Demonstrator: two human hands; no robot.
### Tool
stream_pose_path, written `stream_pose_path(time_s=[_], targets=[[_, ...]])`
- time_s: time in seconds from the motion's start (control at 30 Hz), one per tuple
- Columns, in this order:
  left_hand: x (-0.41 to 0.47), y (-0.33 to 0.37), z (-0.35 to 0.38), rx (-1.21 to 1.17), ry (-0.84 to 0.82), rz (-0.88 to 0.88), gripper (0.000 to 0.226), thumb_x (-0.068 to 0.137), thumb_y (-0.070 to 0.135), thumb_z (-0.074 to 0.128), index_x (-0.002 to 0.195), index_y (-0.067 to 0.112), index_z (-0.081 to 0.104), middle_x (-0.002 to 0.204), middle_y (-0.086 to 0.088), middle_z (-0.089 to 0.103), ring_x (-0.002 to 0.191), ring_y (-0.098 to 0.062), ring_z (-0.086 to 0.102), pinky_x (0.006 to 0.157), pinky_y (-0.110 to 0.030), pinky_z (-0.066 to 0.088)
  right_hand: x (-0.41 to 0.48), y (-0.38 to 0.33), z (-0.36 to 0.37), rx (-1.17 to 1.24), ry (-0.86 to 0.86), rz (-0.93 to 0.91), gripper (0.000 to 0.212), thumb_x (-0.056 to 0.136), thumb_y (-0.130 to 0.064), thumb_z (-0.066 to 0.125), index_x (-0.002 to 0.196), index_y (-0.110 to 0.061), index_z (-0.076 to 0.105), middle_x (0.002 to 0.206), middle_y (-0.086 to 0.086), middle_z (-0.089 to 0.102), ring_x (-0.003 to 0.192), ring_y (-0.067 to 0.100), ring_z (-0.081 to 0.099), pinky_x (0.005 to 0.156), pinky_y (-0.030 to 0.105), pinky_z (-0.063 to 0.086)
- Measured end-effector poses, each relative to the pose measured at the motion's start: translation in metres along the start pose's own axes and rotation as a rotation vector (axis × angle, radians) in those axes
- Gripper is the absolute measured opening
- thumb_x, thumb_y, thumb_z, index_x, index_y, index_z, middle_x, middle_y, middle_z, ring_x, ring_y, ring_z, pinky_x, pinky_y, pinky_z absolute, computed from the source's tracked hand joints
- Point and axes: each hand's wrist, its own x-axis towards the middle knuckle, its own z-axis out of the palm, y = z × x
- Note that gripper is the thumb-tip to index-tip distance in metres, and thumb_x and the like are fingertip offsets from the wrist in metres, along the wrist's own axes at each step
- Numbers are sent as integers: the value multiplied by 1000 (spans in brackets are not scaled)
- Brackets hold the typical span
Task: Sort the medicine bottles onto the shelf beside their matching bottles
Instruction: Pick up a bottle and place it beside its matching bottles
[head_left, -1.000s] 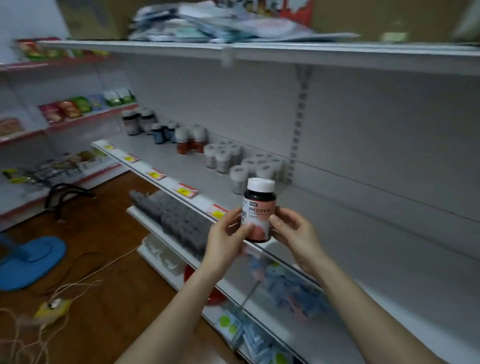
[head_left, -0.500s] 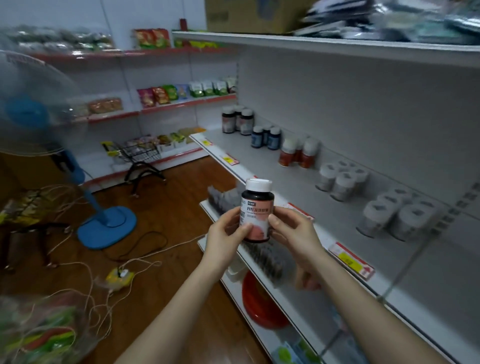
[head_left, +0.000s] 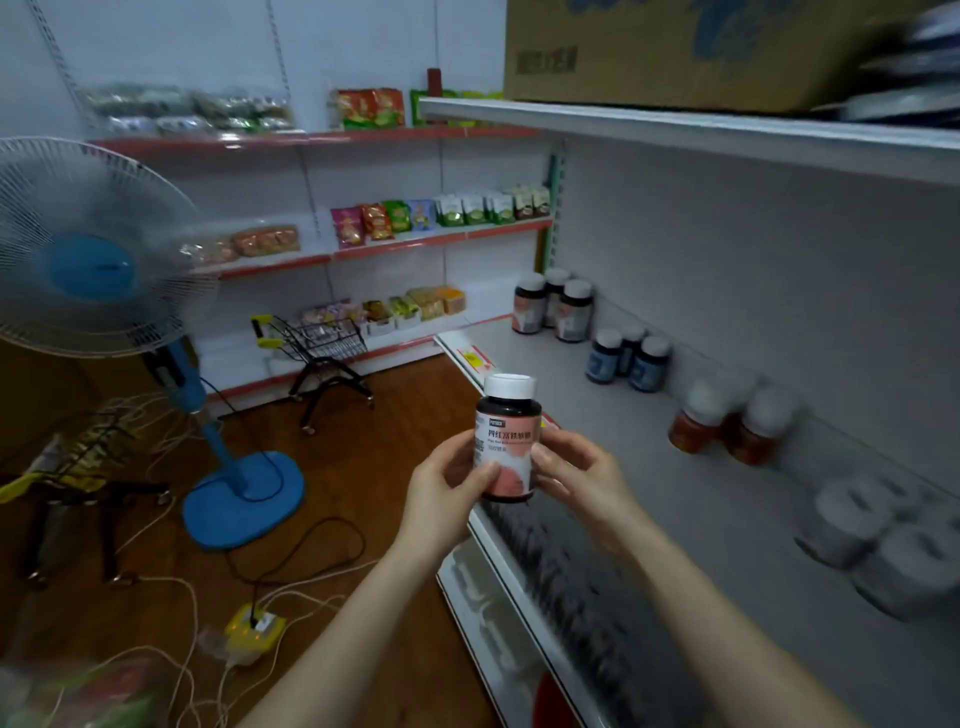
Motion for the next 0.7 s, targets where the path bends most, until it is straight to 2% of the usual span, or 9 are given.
stream_pose_path(time_s=[0.1, 0.2, 0.3, 0.4, 0.43, 0.53, 0.57, 0.7], targets=[[43, -7, -14, -11, 28, 0, 39, 83, 10, 62, 121, 13, 54, 104, 11, 58, 90, 10, 53, 71, 3, 43, 48, -3, 16, -10, -24, 2, 14, 82, -13, 64, 89, -25, 67, 97, -3, 69, 92, 19, 65, 80, 30, 52], [77, -20, -33, 4, 57, -13, 41, 83, 12, 62, 123, 12, 53, 108, 6, 58, 93, 8, 53, 73, 2, 43, 85, -1, 36, -29, -63, 9, 15, 83, -15, 63, 94, -25, 65, 101, 0, 68, 92, 17, 66, 75, 24, 52], [111, -33, -52, -13, 43, -19, 41, 84, 11, 60, 124, 12, 52, 106, 8, 57, 90, 11, 52, 71, 3, 43, 124, 4, 55, -63, -65, 6, 18, 82, -17, 64, 98, -27, 63, 109, 3, 67, 100, 20, 64, 82, 31, 53], [153, -49, -71, 2, 3, -20, 41, 84, 11, 60, 124, 13, 52, 107, 8, 57, 91, 7, 54, 70, 4, 42, 161, 12, 73, -92, -9, 21, 28, 82, -20, 65, 109, -25, 61, 111, 1, 66, 103, 22, 63, 89, 42, 52], [167, -54, -78, 3, -15, -22, 41, 84, 13, 60, 125, 13, 51, 111, 6, 58, 93, 4, 55, 71, 4, 43, 172, 14, 79, -97, 14, 23, 31, 82, -21, 65, 113, -23, 60, 110, 0, 66, 102, 21, 64, 89, 42, 52], [210, -69, -95, -2, -96, -28, 44, 84, 17, 61, 127, 15, 50, 115, 6, 57, 93, 5, 54, 69, 4, 43, 202, 17, 97, -74, 77, 11, 29, 83, -21, 64, 112, -22, 61, 108, -3, 67, 96, 9, 64, 74, 20, 54], [224, -72, -99, -2, -127, -32, 44, 85, 17, 60, 127, 15, 50, 114, 6, 57, 91, 7, 53, 68, 5, 43, 210, 18, 102, -75, 107, 14, 28, 83, -21, 63, 111, -23, 61, 107, -3, 67, 96, 8, 64, 72, 17, 53], [269, -84, -98, -12, -258, -35, 46, 85, 15, 60, 129, 13, 48, 120, 0, 57, 90, 4, 53, 67, 6, 42, 234, 25, 106, -71, 260, 35, 23, 83, -24, 64, 106, -26, 63, 111, -1, 66, 103, 16, 62, 86, 27, 50]])
